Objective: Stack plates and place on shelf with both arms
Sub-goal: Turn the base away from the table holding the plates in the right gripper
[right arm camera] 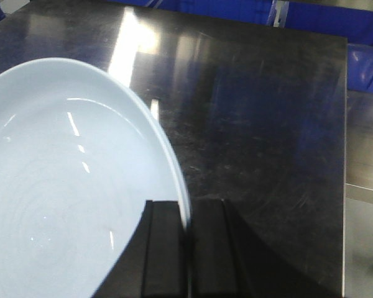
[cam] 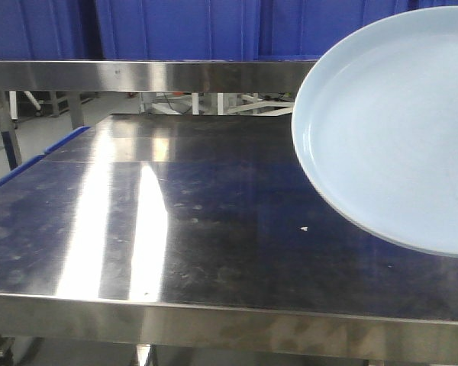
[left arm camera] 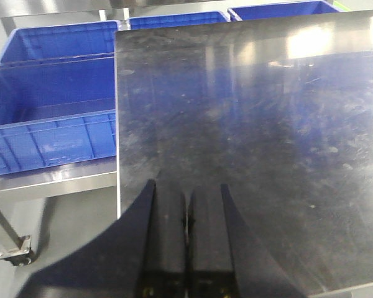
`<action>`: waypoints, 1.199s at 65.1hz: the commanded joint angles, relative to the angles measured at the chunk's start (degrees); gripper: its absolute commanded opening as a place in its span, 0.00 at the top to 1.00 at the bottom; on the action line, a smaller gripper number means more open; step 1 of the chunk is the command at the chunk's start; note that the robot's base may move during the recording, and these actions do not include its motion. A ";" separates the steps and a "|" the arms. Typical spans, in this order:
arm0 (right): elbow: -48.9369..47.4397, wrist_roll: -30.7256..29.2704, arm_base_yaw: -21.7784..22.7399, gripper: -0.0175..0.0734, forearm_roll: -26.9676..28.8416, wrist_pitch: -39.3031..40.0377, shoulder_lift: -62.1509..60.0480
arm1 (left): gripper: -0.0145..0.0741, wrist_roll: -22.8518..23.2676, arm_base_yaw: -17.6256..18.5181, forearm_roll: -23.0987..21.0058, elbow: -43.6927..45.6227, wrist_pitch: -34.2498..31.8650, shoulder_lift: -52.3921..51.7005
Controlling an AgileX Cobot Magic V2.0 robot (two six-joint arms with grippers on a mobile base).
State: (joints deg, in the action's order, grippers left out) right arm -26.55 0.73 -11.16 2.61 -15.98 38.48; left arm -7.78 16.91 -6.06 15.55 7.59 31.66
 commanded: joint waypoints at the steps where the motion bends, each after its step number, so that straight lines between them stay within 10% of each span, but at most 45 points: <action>1: -1.95 -0.21 0.38 0.75 -0.06 5.58 -0.46 | 0.72 0.13 -0.05 -0.11 1.74 -4.81 0.09; 78: -1.95 -0.21 0.38 0.75 -0.06 5.58 -0.46 | 0.72 0.13 -0.05 -0.11 1.74 -4.81 0.09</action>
State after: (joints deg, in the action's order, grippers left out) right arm -26.55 0.73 -11.16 2.61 -15.98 38.41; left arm -7.78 16.91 -6.06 15.55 7.59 31.66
